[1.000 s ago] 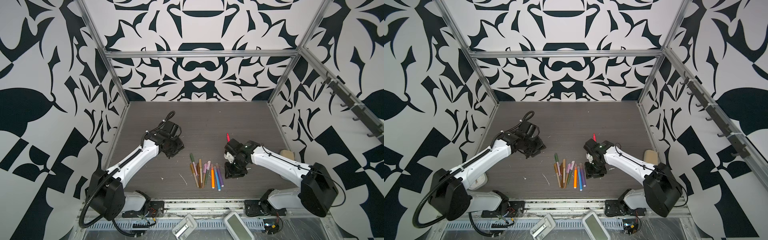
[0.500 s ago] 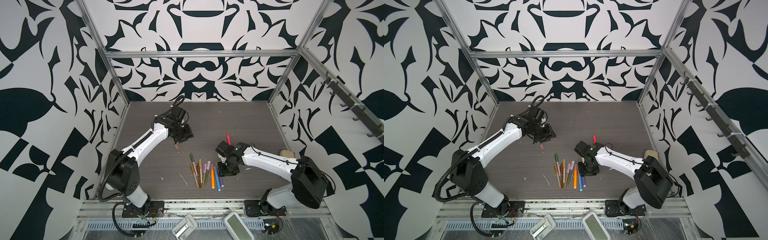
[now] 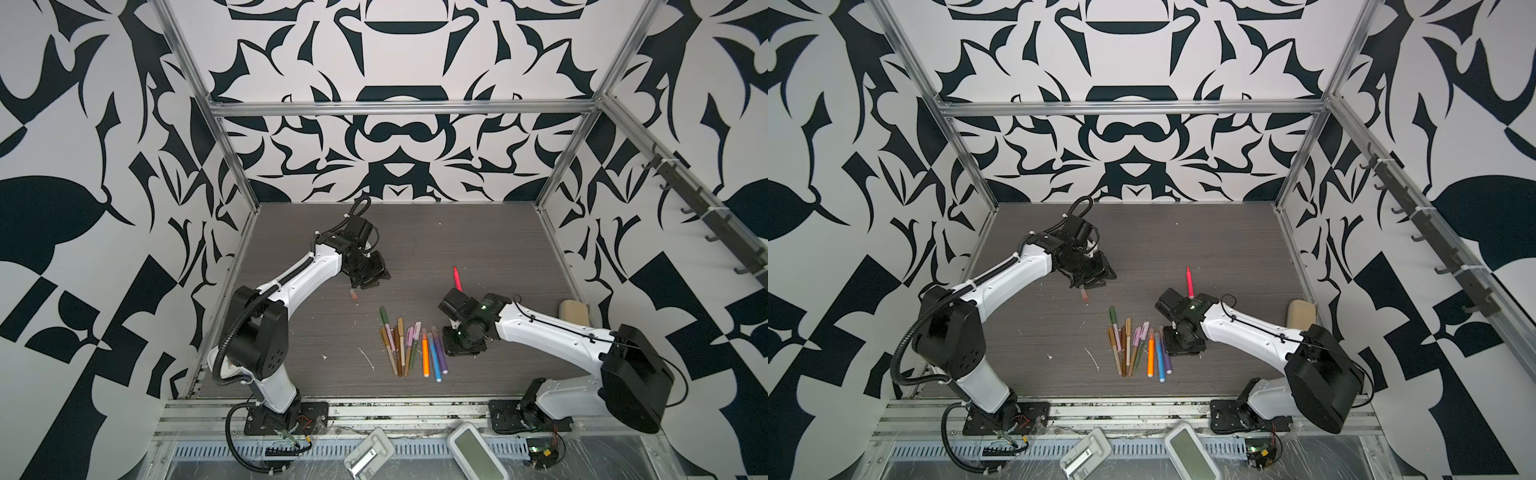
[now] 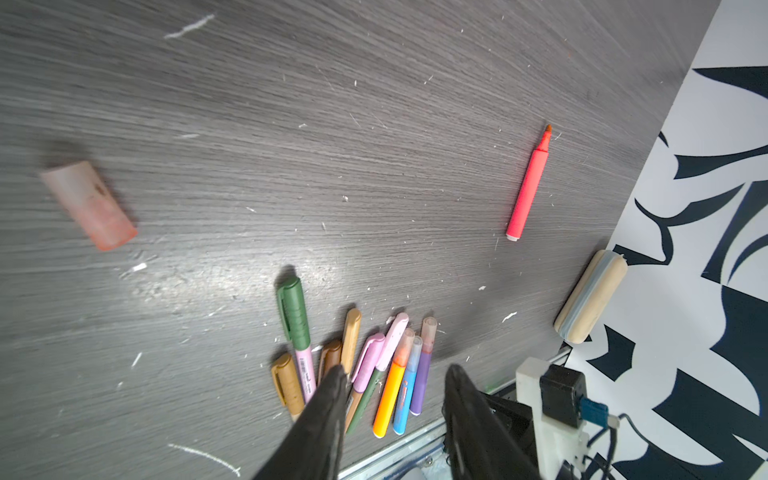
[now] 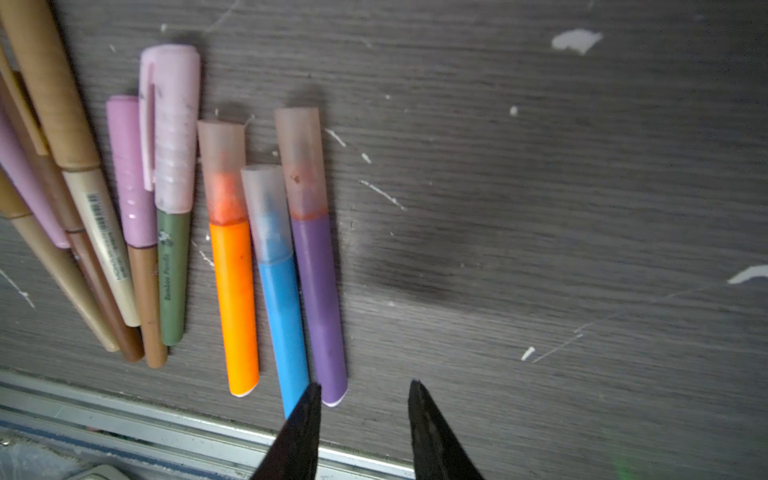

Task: Open the pen caps
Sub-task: 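Lower the right gripper onto the purple highlighter and close on its body, then lift the purple highlighter and bring its cap toward the left gripper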

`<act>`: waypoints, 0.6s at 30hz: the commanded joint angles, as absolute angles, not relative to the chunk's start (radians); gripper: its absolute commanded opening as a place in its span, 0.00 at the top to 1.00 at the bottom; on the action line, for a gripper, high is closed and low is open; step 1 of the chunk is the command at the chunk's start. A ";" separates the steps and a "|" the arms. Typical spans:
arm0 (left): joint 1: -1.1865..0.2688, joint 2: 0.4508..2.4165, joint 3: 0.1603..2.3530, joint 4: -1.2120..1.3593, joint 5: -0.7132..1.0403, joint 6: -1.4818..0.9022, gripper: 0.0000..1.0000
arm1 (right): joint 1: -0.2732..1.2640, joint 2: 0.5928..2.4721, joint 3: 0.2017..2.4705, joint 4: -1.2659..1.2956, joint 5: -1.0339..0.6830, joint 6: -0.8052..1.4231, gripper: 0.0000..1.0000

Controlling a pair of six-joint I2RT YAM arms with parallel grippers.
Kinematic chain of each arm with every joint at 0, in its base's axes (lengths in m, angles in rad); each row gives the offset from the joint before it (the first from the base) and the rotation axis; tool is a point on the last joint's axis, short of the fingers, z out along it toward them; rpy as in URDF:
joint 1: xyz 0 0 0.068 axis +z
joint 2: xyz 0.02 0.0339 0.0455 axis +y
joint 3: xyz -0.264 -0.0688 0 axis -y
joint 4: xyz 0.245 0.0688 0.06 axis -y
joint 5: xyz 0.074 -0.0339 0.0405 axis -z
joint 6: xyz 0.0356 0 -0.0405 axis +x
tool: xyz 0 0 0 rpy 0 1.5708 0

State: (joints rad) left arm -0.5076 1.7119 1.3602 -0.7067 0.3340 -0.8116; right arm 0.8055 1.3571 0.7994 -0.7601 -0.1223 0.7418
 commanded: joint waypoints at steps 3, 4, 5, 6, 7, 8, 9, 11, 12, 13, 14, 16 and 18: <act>-0.502 1.731 1.404 -0.712 0.355 -0.812 0.58 | 0.825 1.391 0.789 -0.699 -0.125 0.784 0.62; -0.502 1.729 1.403 -0.715 0.356 -0.809 0.58 | 0.829 1.403 0.787 -0.686 -0.134 0.787 0.62; -0.502 1.729 1.402 -0.719 0.357 -0.806 0.57 | 0.835 1.418 0.786 -0.677 -0.142 0.790 0.62; -0.501 1.732 1.401 -0.726 0.360 -0.797 0.57 | 0.841 1.434 0.783 -0.666 -0.152 0.791 0.62; -0.500 1.736 1.401 -0.735 0.362 -0.790 0.57 | 0.850 1.451 0.785 -0.661 -0.155 0.796 0.62; -0.499 1.740 1.401 -0.743 0.368 -0.782 0.57 | 0.857 1.462 0.785 -0.660 -0.154 0.800 0.62; -0.497 1.745 1.399 -0.749 0.376 -0.776 0.57 | 0.864 1.473 0.785 -0.662 -0.150 0.809 0.62; -0.496 1.750 1.396 -0.752 0.384 -0.766 0.57 | 0.877 1.484 0.786 -0.676 -0.129 0.829 0.63; -0.496 1.751 1.395 -0.754 0.387 -0.762 0.57 | 0.882 1.485 0.782 -0.679 -0.121 0.842 0.64; -0.494 1.751 1.393 -0.754 0.388 -0.761 0.57 | 0.886 1.484 0.780 -0.685 -0.112 0.856 0.64; -0.494 1.749 1.390 -0.752 0.390 -0.761 0.57 | 0.890 1.481 0.776 -0.688 -0.105 0.867 0.65; -0.493 1.747 1.386 -0.747 0.395 -0.759 0.57 | 0.895 1.474 0.767 -0.690 -0.096 0.887 0.66; -0.491 1.747 1.384 -0.749 0.399 -0.754 0.57 | 0.902 1.471 0.765 -0.695 -0.087 0.897 0.66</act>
